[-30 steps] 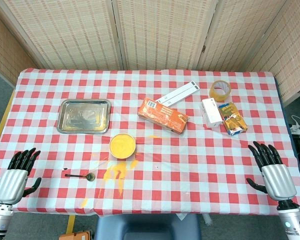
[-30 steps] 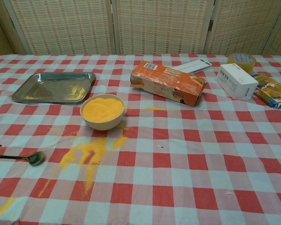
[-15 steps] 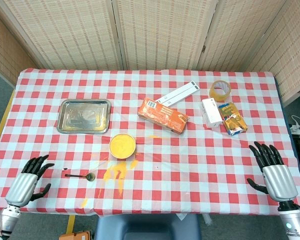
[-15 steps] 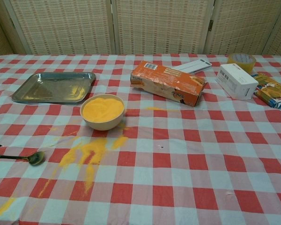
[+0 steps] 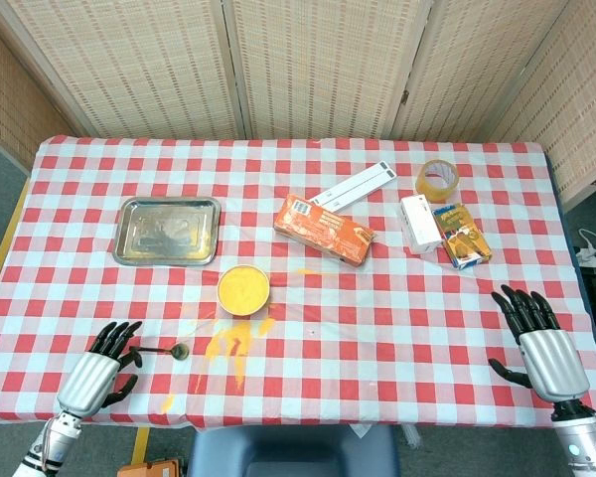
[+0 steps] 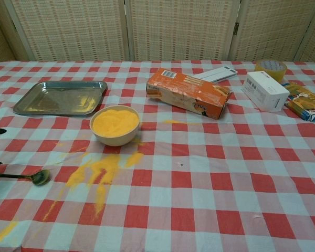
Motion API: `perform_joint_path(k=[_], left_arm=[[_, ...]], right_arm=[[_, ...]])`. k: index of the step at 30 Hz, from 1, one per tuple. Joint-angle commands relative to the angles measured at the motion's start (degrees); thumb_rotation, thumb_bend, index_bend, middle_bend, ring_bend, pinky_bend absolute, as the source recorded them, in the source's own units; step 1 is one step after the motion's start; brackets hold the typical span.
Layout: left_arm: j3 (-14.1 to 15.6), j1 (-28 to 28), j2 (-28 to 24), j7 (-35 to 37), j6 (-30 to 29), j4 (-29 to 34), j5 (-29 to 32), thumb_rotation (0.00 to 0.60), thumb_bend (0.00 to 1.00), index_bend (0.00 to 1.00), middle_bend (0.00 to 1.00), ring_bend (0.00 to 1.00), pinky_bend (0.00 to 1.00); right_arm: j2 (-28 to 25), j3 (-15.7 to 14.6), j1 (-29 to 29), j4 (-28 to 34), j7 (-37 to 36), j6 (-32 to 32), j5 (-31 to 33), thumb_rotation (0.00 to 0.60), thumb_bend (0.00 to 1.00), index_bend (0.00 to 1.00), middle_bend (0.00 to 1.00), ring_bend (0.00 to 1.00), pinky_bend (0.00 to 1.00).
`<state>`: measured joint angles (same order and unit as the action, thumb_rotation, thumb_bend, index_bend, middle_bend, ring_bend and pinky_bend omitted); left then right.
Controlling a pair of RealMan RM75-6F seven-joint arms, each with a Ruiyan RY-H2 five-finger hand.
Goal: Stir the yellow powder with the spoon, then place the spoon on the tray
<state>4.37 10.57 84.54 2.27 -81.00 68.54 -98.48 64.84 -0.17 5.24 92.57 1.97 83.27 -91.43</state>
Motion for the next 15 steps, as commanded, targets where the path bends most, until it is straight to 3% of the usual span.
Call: perform_joint_path(k=[1,15], left_arm=[[-0.75,0.72,2.80,-1.71,0.39,-3.03,0.35,0.600,0.42,0.47,0.00,0.00,0.03],[-1.85,3.06,9.82,-3.03,1.91,-12.50,1.75,0.600,0.42,0.48,0.00,0.00,0.03]], right_arm=[[-0.04,0.01,0.02,0.03,-0.03,-0.12,0.14,0.600,0.09,0.00,0.00,0.00,0.00],[-0.07,-0.02,0.27,0.22,0.29,-1.00,0.66,0.600,0.09,0.00,0.00,0.00,0.00]])
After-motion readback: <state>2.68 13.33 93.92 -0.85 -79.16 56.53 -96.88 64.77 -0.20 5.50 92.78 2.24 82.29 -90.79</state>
